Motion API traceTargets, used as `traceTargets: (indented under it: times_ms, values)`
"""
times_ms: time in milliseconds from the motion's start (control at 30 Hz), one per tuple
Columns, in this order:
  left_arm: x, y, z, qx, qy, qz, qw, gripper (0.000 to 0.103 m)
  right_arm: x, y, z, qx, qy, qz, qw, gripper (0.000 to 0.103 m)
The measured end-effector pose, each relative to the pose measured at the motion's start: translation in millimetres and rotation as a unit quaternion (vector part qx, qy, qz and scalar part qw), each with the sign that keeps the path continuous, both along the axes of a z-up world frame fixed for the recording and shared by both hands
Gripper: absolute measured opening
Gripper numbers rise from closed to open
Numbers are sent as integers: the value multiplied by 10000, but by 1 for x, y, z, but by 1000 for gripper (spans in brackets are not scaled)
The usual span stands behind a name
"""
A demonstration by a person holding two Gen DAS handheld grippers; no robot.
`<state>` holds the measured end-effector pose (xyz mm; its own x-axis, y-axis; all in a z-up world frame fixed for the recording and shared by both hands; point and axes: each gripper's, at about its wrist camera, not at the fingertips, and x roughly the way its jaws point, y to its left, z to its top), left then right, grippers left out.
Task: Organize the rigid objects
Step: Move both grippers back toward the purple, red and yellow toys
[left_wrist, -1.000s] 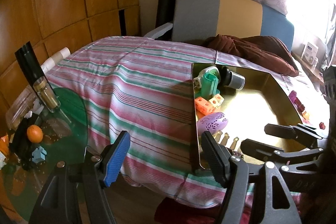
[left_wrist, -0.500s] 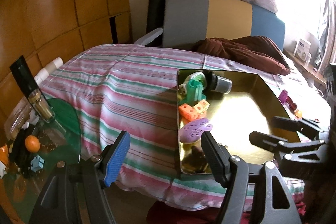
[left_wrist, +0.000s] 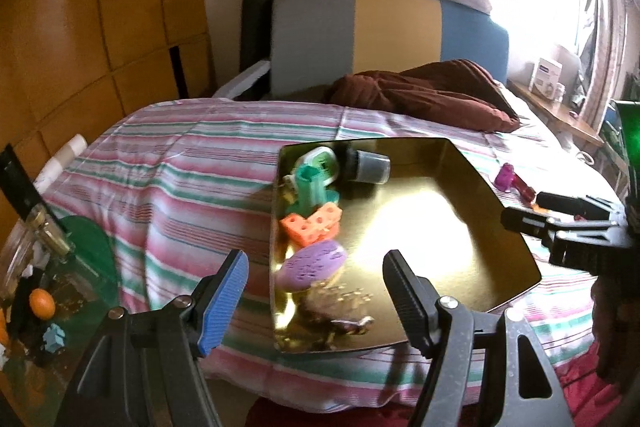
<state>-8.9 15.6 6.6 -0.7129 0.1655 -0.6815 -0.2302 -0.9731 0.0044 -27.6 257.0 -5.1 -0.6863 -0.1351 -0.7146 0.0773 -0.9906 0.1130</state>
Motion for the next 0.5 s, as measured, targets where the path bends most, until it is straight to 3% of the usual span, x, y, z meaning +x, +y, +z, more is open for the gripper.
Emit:
traceTargets:
  times_ms: [500]
  values:
    - [-6,47,0,-126,-66,-553,9984,71,1,122,11,511,119,-1278,9904,89]
